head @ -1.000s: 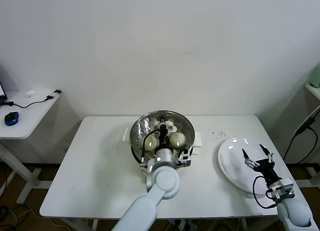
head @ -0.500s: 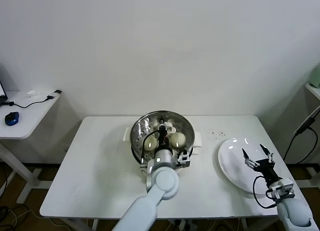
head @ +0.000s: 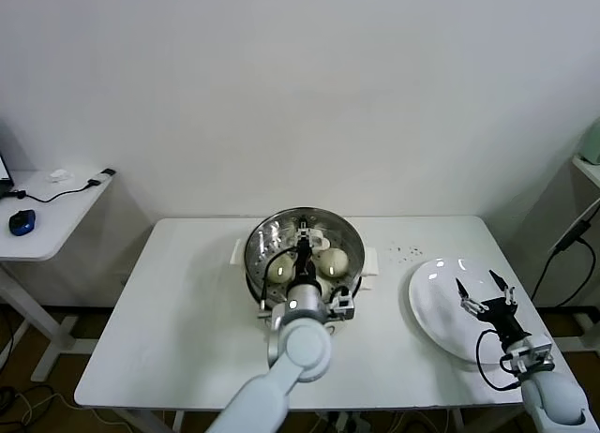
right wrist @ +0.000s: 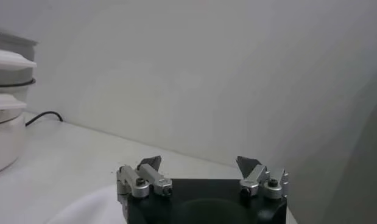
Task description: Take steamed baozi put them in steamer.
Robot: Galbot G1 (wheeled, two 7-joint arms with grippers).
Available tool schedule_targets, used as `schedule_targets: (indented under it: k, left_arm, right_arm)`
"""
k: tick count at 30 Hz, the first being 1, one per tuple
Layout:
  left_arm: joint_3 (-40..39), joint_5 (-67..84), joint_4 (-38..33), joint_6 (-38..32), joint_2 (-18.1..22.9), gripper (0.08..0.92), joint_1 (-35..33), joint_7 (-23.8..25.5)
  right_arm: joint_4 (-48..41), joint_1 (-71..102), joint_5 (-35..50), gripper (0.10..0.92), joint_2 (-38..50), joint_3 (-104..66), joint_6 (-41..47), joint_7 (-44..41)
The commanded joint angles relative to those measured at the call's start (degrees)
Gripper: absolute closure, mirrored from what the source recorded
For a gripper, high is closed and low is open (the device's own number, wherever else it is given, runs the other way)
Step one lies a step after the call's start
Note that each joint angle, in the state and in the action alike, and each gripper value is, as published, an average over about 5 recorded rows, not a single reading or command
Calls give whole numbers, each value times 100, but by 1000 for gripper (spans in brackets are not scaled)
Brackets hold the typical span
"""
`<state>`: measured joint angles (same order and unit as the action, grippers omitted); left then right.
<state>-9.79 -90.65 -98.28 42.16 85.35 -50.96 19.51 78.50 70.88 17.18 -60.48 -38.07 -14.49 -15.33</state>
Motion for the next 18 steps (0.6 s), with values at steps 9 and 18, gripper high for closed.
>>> schedule_targets:
  k: [9, 18]
  left_arm:
    - [31, 649, -2112, 284, -1054, 264, -1005, -126]
    - [1005, 2936, -2859, -567, -1852, 178, -2198, -2046]
  right_arm:
    - [0, -51, -85, 203, -3, 10, 105, 60]
    - [359, 11, -357, 203, -12, -6, 584, 136]
